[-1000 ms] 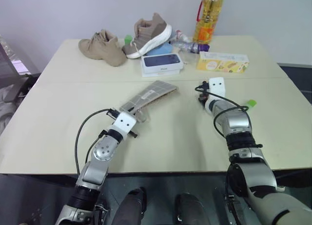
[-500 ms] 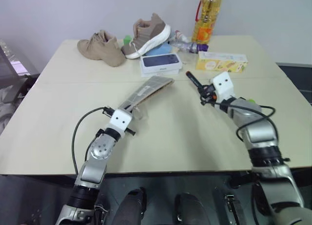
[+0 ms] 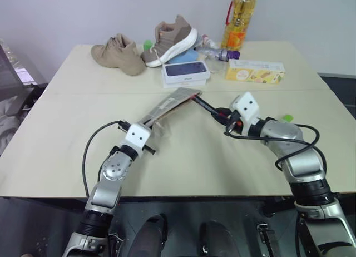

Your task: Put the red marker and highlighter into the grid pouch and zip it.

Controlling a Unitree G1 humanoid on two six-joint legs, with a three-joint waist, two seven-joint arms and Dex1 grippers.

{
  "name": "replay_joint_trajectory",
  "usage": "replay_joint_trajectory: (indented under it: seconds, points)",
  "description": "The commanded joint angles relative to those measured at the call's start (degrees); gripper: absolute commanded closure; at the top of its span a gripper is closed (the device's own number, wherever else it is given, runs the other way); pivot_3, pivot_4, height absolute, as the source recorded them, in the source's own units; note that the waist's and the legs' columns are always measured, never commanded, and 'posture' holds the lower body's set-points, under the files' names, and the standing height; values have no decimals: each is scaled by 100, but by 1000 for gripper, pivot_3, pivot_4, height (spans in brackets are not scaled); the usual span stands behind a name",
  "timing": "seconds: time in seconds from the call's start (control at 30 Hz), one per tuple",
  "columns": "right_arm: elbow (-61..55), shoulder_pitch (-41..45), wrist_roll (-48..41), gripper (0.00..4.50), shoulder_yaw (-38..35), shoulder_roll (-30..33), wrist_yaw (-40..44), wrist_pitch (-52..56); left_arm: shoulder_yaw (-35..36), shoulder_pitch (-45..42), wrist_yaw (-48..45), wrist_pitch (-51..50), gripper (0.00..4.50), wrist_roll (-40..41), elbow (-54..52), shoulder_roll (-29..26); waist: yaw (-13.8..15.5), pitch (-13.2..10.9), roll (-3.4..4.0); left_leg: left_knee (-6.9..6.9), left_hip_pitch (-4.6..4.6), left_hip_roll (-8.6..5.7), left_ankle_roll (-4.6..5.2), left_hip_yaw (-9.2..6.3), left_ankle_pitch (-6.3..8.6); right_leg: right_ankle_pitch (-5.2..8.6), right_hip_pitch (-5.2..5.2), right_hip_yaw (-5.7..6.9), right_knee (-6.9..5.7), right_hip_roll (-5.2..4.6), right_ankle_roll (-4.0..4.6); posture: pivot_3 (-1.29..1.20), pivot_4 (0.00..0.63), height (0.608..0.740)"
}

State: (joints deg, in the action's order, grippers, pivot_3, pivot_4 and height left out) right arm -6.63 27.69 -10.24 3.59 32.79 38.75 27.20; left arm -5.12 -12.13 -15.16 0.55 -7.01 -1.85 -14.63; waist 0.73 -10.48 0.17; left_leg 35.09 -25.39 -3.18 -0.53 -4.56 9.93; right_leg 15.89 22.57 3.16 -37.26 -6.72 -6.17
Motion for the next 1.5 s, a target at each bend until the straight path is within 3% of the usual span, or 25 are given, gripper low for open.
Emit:
replay_joint_trajectory:
  seconds: [0.03,0.4,0.6,0.73,0.83,1.07,1.27,1.4,1.47,1.5]
  points:
    - [-194,77,51,4149,10,63,63,-71,-39,-12,-73,195,4500,6,-175,-61,0,0,0,0,0,0,0,0,0,0,0,0,0,0,0,0,150,738]
    - [-342,104,567,4149,448,453,510,-636,-244,76,-599,594,4500,72,-309,-270,-1,0,0,0,0,0,0,0,0,0,0,0,1,0,0,0,150,738]
    - [-440,207,1473,4149,1158,1228,1239,-2114,-553,182,-1616,1056,4500,372,-344,-794,-4,0,0,-4,0,0,-1,3,1,1,0,0,9,-3,2,0,150,738]
    - [-324,331,1701,4149,1336,1251,1444,-2869,-586,149,-1950,1082,4500,526,-304,-909,-16,0,0,-5,0,2,-2,3,1,2,0,0,12,-4,3,0,150,738]
    - [-297,362,1653,4149,1376,1186,1654,-2870,-579,122,-1981,1085,4500,485,-264,-912,0,0,0,-4,0,2,-2,3,1,2,-1,0,13,-5,3,0,150,738]
    - [-692,156,798,586,590,940,1602,-1823,-478,167,-1610,895,4500,232,-199,-786,8,-1,-1,-3,0,1,-2,1,1,1,-4,-1,13,-6,2,0,150,738]
    - [-832,-251,-660,586,-731,954,1603,-317,-497,116,-1238,758,4500,15,-34,-615,15,-1,-1,-3,1,1,-2,-1,1,1,-8,-1,15,-6,2,0,150,738]
    - [243,-143,-621,586,-1439,973,766,278,-507,11,-1001,671,4500,-143,154,-467,14,0,-2,3,1,0,-2,0,1,-1,-12,0,14,-7,6,0,150,738]
    - [1056,101,-526,28,-1834,917,-67,1069,-550,-57,-880,666,4500,-244,263,-390,11,0,-2,4,2,0,-2,2,1,-3,-12,0,14,-7,9,0,150,738]
    - [1247,176,-538,10,-1926,900,-288,1298,-561,-76,-846,671,4500,-274,294,-371,12,0,-2,4,3,0,-2,4,1,-4,-10,-1,14,-7,12,0,150,738]
